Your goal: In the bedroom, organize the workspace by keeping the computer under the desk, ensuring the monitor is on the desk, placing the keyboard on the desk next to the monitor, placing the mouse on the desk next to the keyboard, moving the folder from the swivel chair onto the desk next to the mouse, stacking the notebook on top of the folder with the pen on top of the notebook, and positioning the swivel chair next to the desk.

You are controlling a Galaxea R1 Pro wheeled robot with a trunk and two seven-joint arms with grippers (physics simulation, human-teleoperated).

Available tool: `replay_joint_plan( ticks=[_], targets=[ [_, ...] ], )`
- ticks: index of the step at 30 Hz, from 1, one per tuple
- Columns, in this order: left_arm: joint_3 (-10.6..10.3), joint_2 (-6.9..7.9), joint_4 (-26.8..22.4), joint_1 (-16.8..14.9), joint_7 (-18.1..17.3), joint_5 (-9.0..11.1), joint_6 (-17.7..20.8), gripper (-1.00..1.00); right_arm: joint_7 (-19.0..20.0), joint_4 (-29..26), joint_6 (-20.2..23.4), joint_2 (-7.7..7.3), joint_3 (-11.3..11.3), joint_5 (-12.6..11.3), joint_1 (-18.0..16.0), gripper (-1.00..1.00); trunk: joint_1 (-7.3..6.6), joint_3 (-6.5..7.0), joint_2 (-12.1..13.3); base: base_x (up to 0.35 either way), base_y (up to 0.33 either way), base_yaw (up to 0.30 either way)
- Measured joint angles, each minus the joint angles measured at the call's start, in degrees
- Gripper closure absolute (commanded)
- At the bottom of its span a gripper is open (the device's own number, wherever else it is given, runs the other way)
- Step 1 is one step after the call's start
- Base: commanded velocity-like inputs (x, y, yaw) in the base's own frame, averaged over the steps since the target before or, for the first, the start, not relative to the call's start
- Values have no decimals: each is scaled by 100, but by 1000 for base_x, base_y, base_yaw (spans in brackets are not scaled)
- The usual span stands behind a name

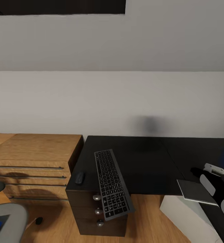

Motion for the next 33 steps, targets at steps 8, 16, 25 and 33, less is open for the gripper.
replay_joint_plan(
  ticks=[8,16,25,33],
  targets=[
    [0,-3,0,0,-3,0,0,-100,5,0,0,0,5,12,0,-100,176,-144,-321,0,0,0],
    [0,3,0,0,-14,0,7,-100,6,0,0,-1,8,20,2,-100,352,-287,-642,0,0,0],
    [0,5,0,0,-27,6,9,-100,2,7,5,-1,8,29,0,-100,418,-342,-764,0,0,0],
    [0,5,0,0,-29,9,9,-100,-4,9,17,0,8,29,0,-100,505,-413,-923,0,0,0]
  ],
)
